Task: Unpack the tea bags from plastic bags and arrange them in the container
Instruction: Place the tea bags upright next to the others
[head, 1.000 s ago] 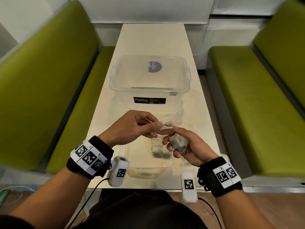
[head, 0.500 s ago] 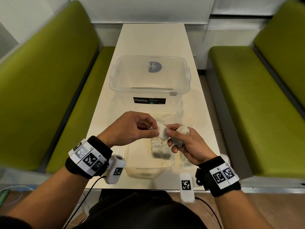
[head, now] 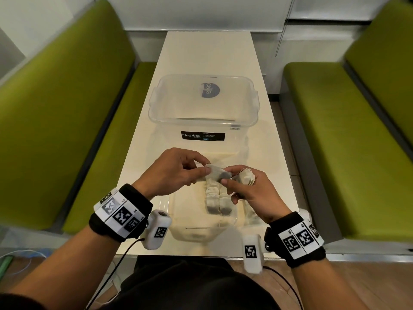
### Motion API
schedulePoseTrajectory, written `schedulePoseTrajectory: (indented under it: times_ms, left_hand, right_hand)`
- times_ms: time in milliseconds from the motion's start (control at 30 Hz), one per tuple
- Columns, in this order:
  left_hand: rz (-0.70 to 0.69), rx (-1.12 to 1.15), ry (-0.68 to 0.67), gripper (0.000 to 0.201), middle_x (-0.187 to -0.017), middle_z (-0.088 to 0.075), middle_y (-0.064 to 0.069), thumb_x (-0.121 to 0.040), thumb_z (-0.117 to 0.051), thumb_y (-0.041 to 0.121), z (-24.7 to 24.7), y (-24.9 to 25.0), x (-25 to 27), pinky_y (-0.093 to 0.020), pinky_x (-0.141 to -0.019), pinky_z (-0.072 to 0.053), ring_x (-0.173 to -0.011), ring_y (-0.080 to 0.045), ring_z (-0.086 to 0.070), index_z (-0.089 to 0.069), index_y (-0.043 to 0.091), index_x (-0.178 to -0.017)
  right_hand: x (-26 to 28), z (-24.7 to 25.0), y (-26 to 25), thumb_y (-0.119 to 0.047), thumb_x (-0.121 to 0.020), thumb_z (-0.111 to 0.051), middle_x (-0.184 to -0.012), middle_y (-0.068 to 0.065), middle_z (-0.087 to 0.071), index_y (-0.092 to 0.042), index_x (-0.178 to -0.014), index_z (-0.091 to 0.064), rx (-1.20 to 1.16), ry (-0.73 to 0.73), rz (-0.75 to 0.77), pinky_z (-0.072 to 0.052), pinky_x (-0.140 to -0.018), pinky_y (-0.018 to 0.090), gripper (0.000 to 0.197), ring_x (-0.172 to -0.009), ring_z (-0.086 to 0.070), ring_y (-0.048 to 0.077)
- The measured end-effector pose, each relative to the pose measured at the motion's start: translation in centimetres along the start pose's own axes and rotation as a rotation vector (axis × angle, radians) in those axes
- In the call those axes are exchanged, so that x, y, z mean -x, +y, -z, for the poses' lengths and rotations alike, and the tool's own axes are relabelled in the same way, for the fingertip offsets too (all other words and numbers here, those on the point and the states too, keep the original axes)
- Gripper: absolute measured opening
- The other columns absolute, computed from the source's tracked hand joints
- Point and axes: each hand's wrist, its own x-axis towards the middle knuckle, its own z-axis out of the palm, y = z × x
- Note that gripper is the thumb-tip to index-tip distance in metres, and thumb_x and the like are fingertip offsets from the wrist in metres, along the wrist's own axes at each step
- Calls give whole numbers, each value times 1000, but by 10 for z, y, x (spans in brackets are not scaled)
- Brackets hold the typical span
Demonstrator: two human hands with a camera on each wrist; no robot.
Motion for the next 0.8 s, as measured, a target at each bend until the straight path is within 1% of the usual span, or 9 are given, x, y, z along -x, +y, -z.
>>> schedulePoseTrajectory:
  times_ms: [67, 167, 233, 300, 367, 433, 533, 633, 800]
  left_hand:
    - [11, 32, -12, 14, -69, -75, -6, -93, -73, 26, -1, 3, 1, -25, -64, -59, -61, -17, -69, -74, 17, -103]
    - [18, 117, -34, 16, -80, -79, -7, -95, -71, 18, -1, 3, 3, -33, -77, -63, -77, -25, -76, -70, 5, -106]
    - [17, 145, -26, 17, -83, -79, -8, -94, -71, 16, -2, 2, 2, -36, -80, -63, -81, -26, -77, -70, 2, -104]
    - [8, 147, -6, 15, -83, -79, -7, -93, -73, 17, -1, 3, 1, -33, -76, -62, -78, -24, -76, -73, 4, -101]
    - [-32, 49, 42, 11, -87, -77, 2, -89, -77, 25, 0, 1, -1, -27, -73, -59, -75, -14, -74, -77, 15, -94]
    - [-74, -65, 74, 9, -95, -74, 9, -87, -79, 32, 1, -1, -2, -29, -74, -58, -79, -8, -71, -77, 24, -90]
    - [-60, -41, 31, 8, -88, -77, 2, -92, -75, 26, 2, 0, -3, -36, -73, -61, -76, -15, -73, -76, 19, -96]
    - [-62, 10, -6, 7, -80, -78, -3, -94, -72, 16, 1, 3, -2, -30, -69, -60, -71, -16, -75, -75, 14, -100]
    - [-36, -73, 52, 5, -78, -78, -3, -94, -72, 17, 10, -4, -10, -30, -71, -62, -69, -18, -75, -76, 18, -98]
  right_hand:
    - [-1, -2, 0, -5, -88, -77, -82, 9, -68, -8, -108, -75, 23, 12, 18, -49, -50, 31, 20, -64, -58, 21]
    - [0, -5, -2, -9, -90, -77, -78, 12, -69, -13, -107, -76, 66, -3, 29, -47, -48, 30, 18, -59, -57, 21]
    - [1, -5, -4, -10, -91, -76, -78, 16, -70, -14, -106, -76, 65, -23, 28, -46, -48, 30, 16, -58, -57, 20]
    - [2, -4, -5, -11, -91, -75, -85, 21, -71, -11, -107, -76, 52, -32, 24, -46, -49, 31, 16, -60, -58, 20]
    - [2, -4, -6, -12, -91, -76, -86, 20, -70, -9, -107, -77, 63, -20, 24, -46, -49, 31, 16, -60, -57, 19]
    - [2, -4, -6, -13, -91, -76, -85, 18, -71, -8, -106, -77, 78, -13, 23, -46, -49, 31, 15, -59, -57, 18]
    - [1, -4, -6, -12, -93, -74, -72, 11, -69, -7, -105, -76, 107, -16, 36, -46, -48, 30, 13, -52, -55, 17]
    - [1, -4, -5, -12, -94, -73, -64, 10, -67, -8, -105, -76, 137, -8, 42, -45, -49, 28, 13, -47, -52, 16]
    - [0, -1, 3, -23, -94, -73, -90, 13, -78, -14, -112, -74, 111, 19, -37, -46, -49, 29, 20, -58, -59, 19]
